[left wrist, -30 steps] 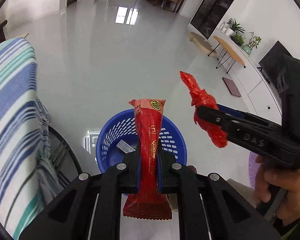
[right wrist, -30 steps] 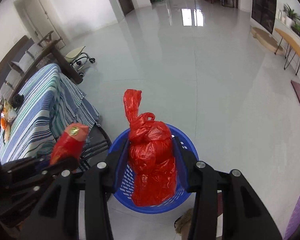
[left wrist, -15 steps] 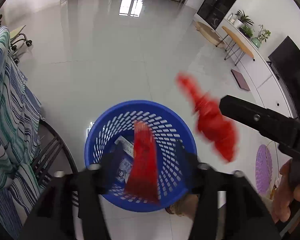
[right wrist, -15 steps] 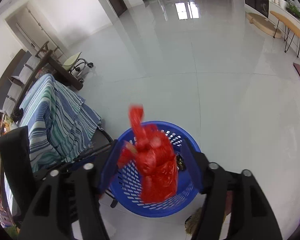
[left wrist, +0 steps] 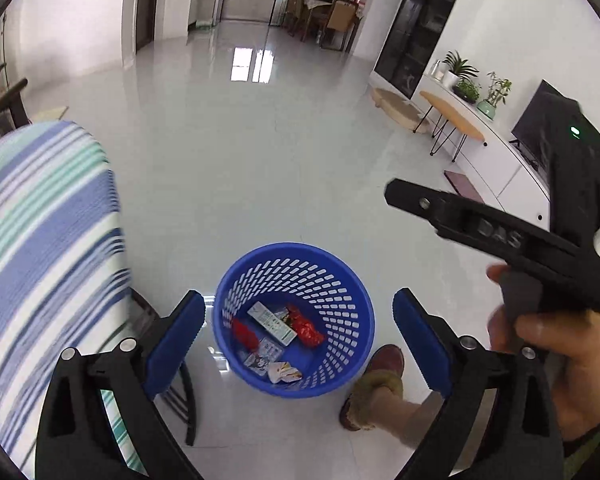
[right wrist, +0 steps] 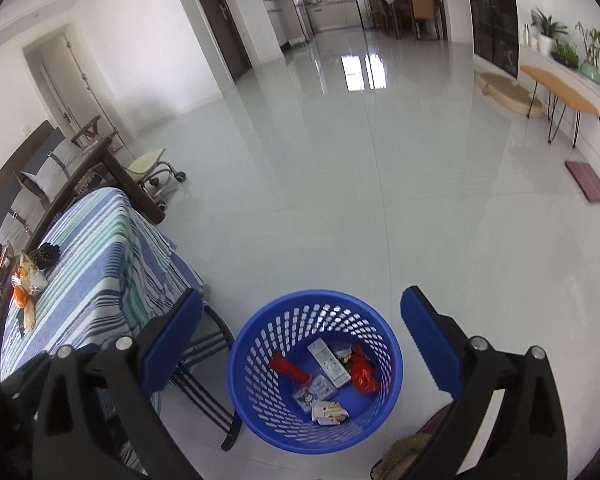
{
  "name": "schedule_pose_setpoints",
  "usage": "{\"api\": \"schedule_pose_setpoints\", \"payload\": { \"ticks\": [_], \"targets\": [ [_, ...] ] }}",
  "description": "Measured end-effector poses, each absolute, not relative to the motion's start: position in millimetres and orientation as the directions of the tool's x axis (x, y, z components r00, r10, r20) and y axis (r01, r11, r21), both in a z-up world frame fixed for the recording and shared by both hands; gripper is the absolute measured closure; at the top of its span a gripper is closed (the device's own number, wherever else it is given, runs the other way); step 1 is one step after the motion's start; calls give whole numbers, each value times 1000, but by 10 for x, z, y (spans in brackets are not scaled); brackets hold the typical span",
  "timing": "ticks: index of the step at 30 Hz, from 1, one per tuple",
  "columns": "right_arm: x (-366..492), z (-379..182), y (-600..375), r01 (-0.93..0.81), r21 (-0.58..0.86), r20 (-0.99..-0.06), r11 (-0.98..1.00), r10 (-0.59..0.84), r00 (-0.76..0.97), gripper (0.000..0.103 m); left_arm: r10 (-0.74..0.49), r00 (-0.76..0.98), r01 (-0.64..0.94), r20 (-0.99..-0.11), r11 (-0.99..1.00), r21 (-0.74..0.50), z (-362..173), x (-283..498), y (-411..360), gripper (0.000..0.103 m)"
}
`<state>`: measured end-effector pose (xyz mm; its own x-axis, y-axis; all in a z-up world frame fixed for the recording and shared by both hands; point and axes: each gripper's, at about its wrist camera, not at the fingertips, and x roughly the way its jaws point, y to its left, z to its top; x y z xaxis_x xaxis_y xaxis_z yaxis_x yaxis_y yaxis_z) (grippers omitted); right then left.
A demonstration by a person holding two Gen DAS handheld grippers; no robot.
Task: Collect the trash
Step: 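Move both tools back over the table toward the green packet and snack bar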
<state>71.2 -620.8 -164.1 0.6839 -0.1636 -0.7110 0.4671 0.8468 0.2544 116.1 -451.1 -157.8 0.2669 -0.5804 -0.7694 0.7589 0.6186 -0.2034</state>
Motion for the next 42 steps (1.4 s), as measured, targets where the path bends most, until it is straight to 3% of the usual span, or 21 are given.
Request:
{"api": "schedule_pose_setpoints", "payload": {
  "ticks": [8, 18, 25, 31, 36, 42],
  "targets": [
    [789, -1527, -5533, 350, 87, -638, 933, -218, 739, 6, -459, 419, 701, -783, 712, -43, -1438, 1129, -3329, 7],
    [985, -1614, -4167, 67, 90, -667, 994, 10, 745, 6, -208, 539, 388, -816, 921, 21, -1624, 1677, -1659, 7],
    [1478, -1573, -3133, -176, 74, -736, 982, 173, 655, 6, -89, 550, 229, -830, 972, 48, -1725, 1916, -842, 7],
    [1840, -1749, -2598, -266, 36, -782, 963, 193, 593, 6, -87, 515, 224, -853, 974, 36, -1727, 2017, -665, 5],
    [1936, -1839, -2434, -288, 15, -803, 958, 183, 567, 6, -113, 557, 209, -823, 978, 7, -1413, 2392, -731, 5],
    [2004, -1891, -2445, -296, 20, -812, 955, 188, 552, 6, -84, 550, 80, -831, 996, -48, -1527, 3136, -878, 5]
  ]
}}
